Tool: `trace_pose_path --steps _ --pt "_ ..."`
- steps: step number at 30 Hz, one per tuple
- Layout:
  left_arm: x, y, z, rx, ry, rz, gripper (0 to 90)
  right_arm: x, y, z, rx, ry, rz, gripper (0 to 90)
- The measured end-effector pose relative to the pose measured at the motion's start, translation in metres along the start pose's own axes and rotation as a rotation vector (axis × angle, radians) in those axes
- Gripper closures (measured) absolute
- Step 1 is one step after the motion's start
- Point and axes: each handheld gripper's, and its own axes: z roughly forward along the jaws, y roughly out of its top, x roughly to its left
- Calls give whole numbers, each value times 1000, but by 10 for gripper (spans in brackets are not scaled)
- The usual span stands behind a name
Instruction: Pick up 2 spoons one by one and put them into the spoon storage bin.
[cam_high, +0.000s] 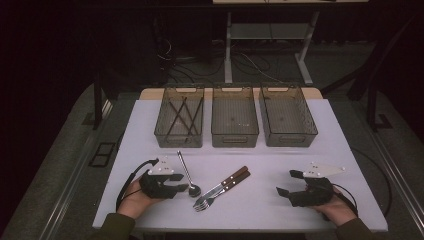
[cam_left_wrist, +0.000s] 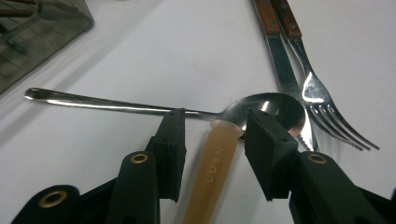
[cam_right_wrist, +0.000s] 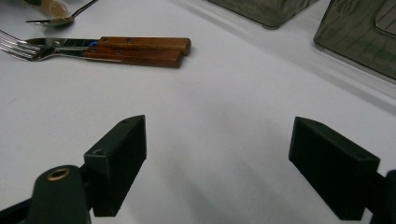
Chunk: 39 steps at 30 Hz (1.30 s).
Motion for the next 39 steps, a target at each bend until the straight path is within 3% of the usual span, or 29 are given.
trace_pose_path --steps 10,25,39 --pt "-1 -2 8 68 -12 24 658 1 0 1 0 3 -4 186" --pt "3 -4 8 74 -50 19 733 1 0 1 0 3 -6 186" --pt "3 -3 6 67 -33 -13 736 2 0 2 7 3 -4 167"
